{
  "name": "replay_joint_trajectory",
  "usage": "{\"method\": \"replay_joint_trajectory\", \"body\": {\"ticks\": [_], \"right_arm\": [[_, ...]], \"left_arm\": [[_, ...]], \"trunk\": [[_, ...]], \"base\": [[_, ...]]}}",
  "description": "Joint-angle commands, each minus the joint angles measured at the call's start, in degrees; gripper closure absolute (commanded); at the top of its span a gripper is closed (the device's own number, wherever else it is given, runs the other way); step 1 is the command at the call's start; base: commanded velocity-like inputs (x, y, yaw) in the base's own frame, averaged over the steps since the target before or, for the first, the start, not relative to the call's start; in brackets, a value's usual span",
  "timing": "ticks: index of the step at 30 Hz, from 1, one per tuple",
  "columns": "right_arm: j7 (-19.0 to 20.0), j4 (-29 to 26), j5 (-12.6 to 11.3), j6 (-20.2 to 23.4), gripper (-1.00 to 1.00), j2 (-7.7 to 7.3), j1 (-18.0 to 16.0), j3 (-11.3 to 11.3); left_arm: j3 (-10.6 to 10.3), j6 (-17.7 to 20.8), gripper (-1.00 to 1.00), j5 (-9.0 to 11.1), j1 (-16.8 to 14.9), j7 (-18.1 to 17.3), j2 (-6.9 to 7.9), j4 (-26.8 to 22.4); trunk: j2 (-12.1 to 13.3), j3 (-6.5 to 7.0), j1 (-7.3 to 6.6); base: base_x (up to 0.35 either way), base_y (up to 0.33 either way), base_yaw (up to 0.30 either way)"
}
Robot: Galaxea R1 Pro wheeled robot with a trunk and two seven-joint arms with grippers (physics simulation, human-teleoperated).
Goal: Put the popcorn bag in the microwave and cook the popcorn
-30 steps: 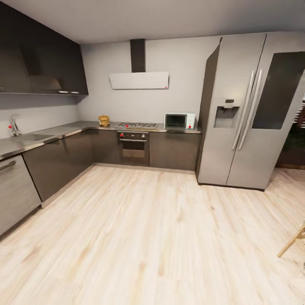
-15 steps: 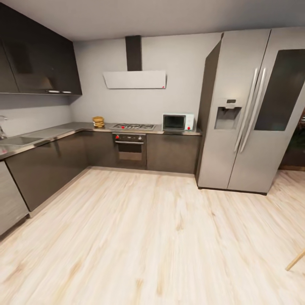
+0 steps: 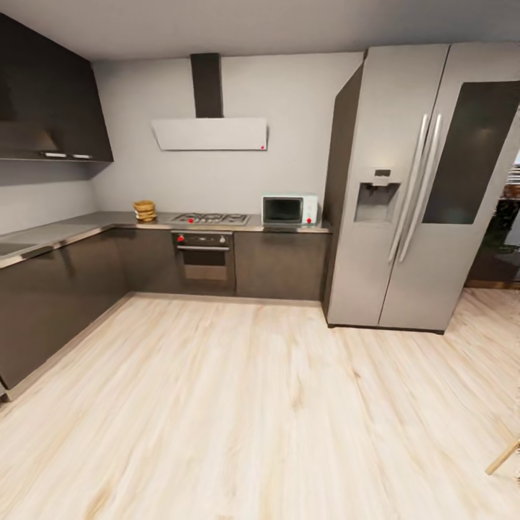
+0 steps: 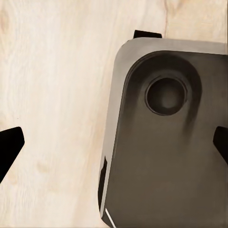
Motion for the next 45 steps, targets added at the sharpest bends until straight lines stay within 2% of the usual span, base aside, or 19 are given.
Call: {"method": "replay_joint_trajectory", "body": {"ticks": [1, 11, 25, 45], "right_arm": [[0.2, 0.1, 0.0, -0.2, -1.0, -0.02, 0.0, 0.0], [0.2, 0.1, 0.0, -0.2, -1.0, -0.02, 0.0, 0.0], [0.2, 0.1, 0.0, -0.1, -1.0, -0.02, 0.0, -0.1], [0.0, 0.6, 0.1, -0.1, -1.0, -0.01, 0.0, 0.1]], "left_arm": [[0.3, 0.0, -1.0, 0.0, 0.0, 0.0, -0.02, -0.1], [0.3, 0.0, -1.0, 0.0, 0.0, 0.0, -0.02, -0.1], [0.3, 0.0, -1.0, 0.0, 0.0, 0.0, -0.02, -0.1], [0.3, 0.0, -1.0, 0.0, 0.0, 0.0, -0.02, -0.1]], "trunk": [[0.0, -0.05, 0.04], [0.0, -0.05, 0.04], [0.0, -0.05, 0.04], [0.0, -0.05, 0.04]], "base": [[0.338, 0.0, -0.158], [0.338, 0.0, -0.031], [0.338, 0.0, -0.131], [0.338, 0.0, -0.003]]}}
